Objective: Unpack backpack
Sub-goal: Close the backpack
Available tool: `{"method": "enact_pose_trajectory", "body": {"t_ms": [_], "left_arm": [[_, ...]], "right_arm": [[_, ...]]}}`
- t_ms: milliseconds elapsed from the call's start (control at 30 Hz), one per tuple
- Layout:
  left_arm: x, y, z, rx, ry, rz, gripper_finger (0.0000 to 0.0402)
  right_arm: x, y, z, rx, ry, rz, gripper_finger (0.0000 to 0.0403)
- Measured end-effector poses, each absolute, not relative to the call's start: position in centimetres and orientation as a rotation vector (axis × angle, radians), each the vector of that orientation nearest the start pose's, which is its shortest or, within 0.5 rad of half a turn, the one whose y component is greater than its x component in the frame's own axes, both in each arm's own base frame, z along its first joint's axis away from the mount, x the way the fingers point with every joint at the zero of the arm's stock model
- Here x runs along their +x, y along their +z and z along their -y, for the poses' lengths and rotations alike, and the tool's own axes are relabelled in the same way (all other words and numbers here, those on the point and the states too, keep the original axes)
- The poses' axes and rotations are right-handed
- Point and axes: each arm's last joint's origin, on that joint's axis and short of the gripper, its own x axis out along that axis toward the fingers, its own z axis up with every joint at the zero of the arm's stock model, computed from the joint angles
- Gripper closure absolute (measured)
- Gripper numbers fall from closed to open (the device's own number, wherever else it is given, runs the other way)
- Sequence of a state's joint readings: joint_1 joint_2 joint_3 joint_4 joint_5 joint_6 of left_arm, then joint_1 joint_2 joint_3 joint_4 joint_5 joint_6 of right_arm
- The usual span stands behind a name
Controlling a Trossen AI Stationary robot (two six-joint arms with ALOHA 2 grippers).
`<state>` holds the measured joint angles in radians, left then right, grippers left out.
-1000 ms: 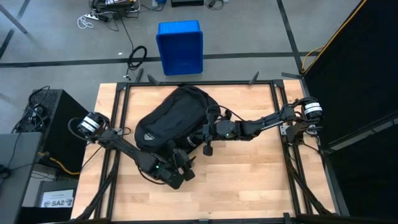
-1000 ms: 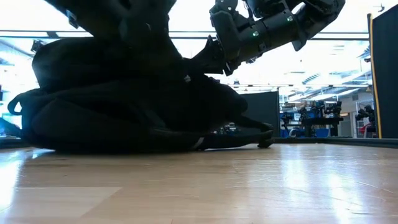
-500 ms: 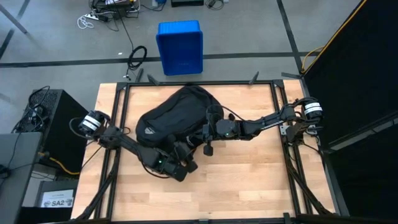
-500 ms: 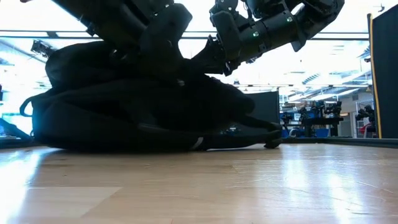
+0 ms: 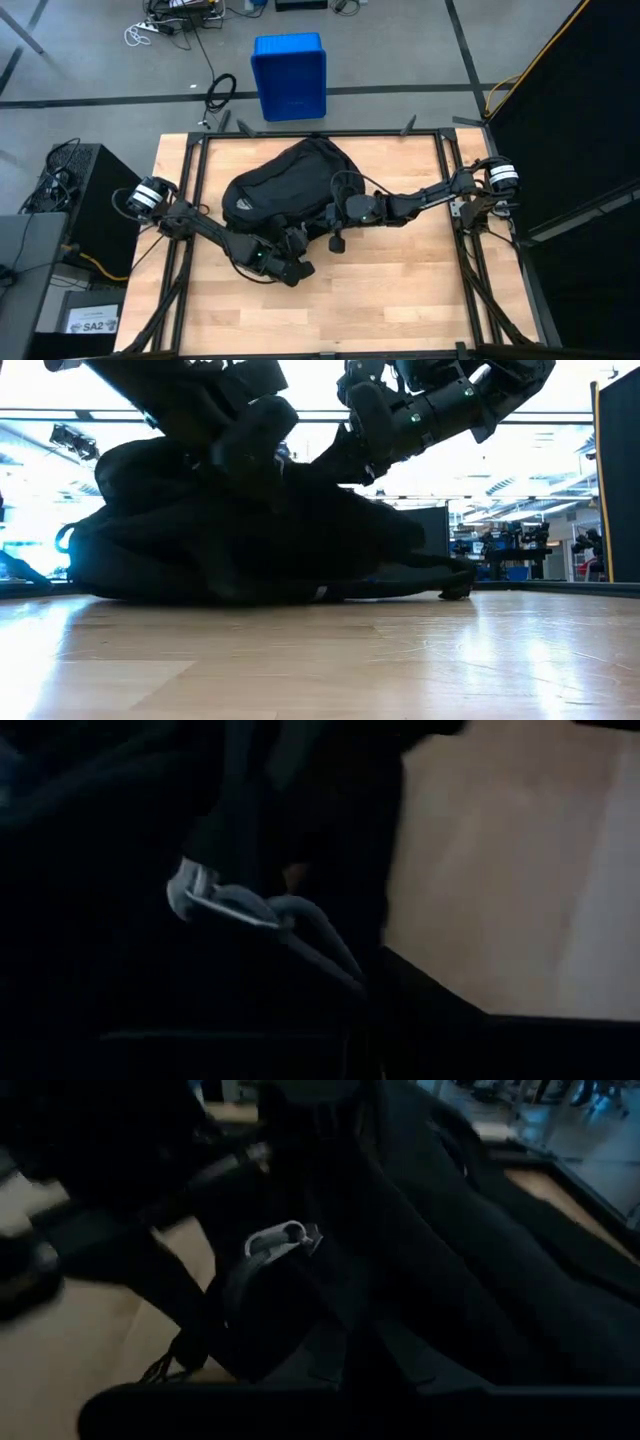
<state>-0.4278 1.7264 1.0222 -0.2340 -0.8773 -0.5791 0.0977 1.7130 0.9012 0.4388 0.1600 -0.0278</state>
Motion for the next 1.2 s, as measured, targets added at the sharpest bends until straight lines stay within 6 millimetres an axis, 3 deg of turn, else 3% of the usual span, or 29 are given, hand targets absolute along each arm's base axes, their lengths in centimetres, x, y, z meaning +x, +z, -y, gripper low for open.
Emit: {"method": "enact_pose_trajectory", "body": {"t_ms": [233, 433, 633, 900, 1000, 1200], "left_arm": [[29.3, 19.5, 13.8, 0.051, 0.467, -0.684, 0.0400], [27.0, 20.8, 14.8, 0.050, 0.406, -0.744, 0.0401], [25.1, 20.7, 15.3, 0.060, 0.389, -0.852, 0.0401], [22.4, 20.7, 15.0, 0.101, 0.455, -0.987, 0.0401], [22.6, 20.8, 15.3, 0.082, 0.441, -0.969, 0.0401], [23.6, 21.0, 15.7, 0.111, 0.352, -0.914, 0.0401]], "right_arm": [[34.8, 17.5, -2.8, -0.118, -0.133, -0.596, 0.0403], [33.9, 16.6, -3.8, -0.120, -0.125, -0.717, 0.0403], [32.5, 15.5, -4.7, -0.173, -0.105, -0.895, 0.0403], [29.3, 14.0, -4.1, -0.199, -0.310, -1.206, 0.0403], [28.7, 13.7, -3.8, -0.220, -0.360, -1.251, 0.0403], [28.3, 15.7, -4.7, -0.169, -0.304, -1.177, 0.0387]]}}
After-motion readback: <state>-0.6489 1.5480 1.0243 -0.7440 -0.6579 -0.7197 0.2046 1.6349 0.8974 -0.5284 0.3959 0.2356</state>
